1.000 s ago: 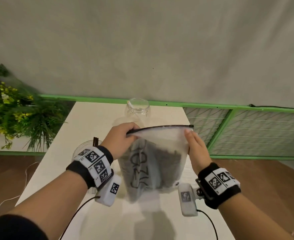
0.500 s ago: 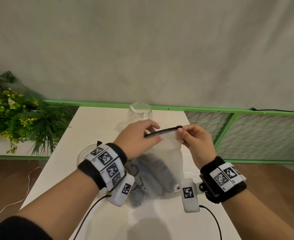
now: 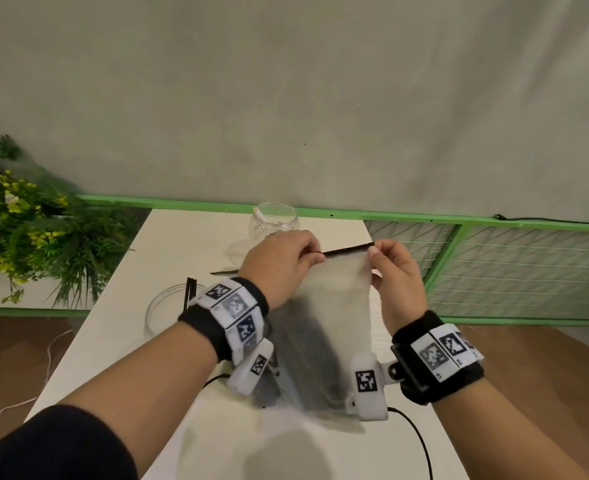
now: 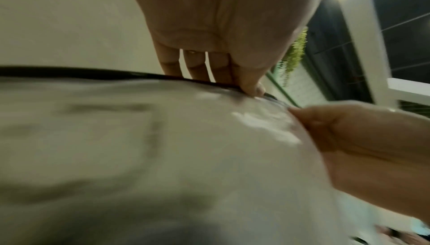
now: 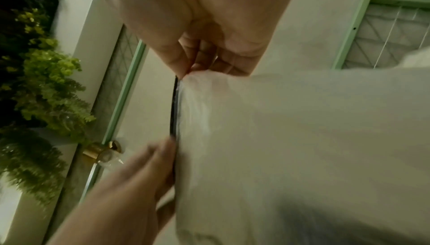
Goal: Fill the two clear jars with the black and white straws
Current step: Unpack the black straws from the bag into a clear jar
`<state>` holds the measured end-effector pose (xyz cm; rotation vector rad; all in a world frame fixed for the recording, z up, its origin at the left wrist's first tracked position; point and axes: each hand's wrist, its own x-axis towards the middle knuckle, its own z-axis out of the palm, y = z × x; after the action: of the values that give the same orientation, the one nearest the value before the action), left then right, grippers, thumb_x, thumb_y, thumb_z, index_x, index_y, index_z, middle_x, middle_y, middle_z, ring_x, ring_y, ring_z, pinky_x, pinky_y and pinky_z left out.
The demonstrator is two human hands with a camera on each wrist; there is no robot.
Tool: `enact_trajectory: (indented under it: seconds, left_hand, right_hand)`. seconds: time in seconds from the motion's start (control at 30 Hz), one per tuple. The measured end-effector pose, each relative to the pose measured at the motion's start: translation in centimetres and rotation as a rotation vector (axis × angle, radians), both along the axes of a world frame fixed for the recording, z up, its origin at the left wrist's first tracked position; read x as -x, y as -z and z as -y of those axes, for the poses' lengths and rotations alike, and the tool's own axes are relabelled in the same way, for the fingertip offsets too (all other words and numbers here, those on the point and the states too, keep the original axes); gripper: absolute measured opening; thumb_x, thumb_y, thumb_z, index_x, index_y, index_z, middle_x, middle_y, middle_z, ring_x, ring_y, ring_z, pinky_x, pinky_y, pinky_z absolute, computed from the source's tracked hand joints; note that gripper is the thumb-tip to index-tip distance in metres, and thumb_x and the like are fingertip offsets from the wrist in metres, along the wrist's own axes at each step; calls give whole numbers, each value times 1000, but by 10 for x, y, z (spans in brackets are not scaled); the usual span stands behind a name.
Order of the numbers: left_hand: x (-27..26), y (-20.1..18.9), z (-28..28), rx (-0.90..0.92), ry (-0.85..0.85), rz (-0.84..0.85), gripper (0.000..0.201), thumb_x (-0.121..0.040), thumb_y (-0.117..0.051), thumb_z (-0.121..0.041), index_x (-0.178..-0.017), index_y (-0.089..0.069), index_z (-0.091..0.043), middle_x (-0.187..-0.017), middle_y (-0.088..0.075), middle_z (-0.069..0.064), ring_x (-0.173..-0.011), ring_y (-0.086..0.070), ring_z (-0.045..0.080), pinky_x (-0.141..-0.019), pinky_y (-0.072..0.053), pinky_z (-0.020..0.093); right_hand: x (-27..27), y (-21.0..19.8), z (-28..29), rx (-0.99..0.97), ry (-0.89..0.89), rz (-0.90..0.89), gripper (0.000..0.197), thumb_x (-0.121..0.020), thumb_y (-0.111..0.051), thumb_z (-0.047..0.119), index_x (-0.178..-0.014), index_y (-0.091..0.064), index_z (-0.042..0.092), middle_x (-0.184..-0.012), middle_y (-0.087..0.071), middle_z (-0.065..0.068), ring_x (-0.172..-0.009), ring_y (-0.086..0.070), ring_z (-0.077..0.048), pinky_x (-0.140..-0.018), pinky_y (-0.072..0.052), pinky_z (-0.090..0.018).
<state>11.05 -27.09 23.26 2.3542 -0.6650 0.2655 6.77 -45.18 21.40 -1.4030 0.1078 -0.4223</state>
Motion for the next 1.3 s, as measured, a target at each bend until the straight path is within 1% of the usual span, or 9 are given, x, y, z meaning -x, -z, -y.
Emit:
enact_trajectory:
  seconds: [0.2,0.43,0.53,0.67,0.83,0.9,1.03,1.17,1.3]
  left_hand:
    - [-13,25,-82,-27,-151,-63,6,-90,-59,-30,-84,-58,-29,-85,-61,-8,-84,-55,16,-79,-48,39]
    - [-5,36,-113,12,-213,-102,5,-90,-60,-25,-86,-61,-22,-85,-61,-5,-82,-55,13,-74,-39,26]
    - [-1,36,-114,20,-248,-46,4,-89,-62,-26,-92,-61,-24,-89,-59,-6,-85,-54,13,-81,-43,30]
    - [7,32,-92,-73,-190,82,25,-81,-69,-38,-103,-61,-28,-98,-53,-9,-94,-46,11,-87,-39,29]
    - [4,29,-67,-197,-179,49,31,-82,-64,-48,-108,-55,-34,-85,-51,-17,-91,-49,13,-84,-40,33]
    - [-1,31,-66,-168,-215,55,41,-80,-66,-49,-114,-52,-33,-90,-48,-13,-93,-48,15,-86,-41,35]
    - [-10,31,-60,-236,-221,54,35,-80,-64,-52,-108,-58,-32,-105,-50,-5,-104,-46,20,-93,-40,36]
    - [-15,30,-52,-235,-196,15,49,-83,-62,-50,-126,-48,-32,-125,-51,-7,-116,-42,21,-98,-36,38]
    - [-17,25,-42,-282,-167,-21,45,-86,-59,-48,-127,-47,-35,-125,-53,-8,-118,-42,20,-98,-32,38]
  right_hand:
    - [-5,3,29,-58,144,-26,25,-99,-43,6,-80,-48,21,-66,-52,7,-58,-51,-4,-63,-43,-24]
    - [-12,5,24,-77,153,-18,21,-100,-42,9,-83,-47,21,-72,-53,-2,-64,-54,-10,-64,-45,-23]
    - [-10,3,21,-55,86,-6,20,-100,-43,10,-84,-47,21,-69,-59,1,-62,-57,-7,-62,-45,-24]
    - [-4,-1,16,-18,-40,17,21,-100,-42,9,-84,-49,22,-66,-62,6,-64,-58,-7,-61,-45,-21]
    - [-2,-9,14,7,-119,27,20,-99,-43,5,-86,-51,20,-65,-56,12,-65,-59,-7,-66,-42,-25]
    - [0,-12,15,25,-147,33,20,-98,-43,5,-87,-51,20,-65,-54,13,-66,-59,-8,-66,-43,-23]
    - [5,-13,16,60,-176,41,22,-97,-44,3,-87,-52,20,-67,-54,14,-71,-55,-14,-66,-45,-20]
    - [7,-15,15,86,-206,45,22,-97,-44,2,-86,-52,20,-69,-52,13,-71,-50,-14,-67,-41,-24]
    - [8,-16,12,116,-253,72,12,-91,-51,13,-83,-54,22,-71,-53,9,-70,-56,-11,-66,-40,-23]
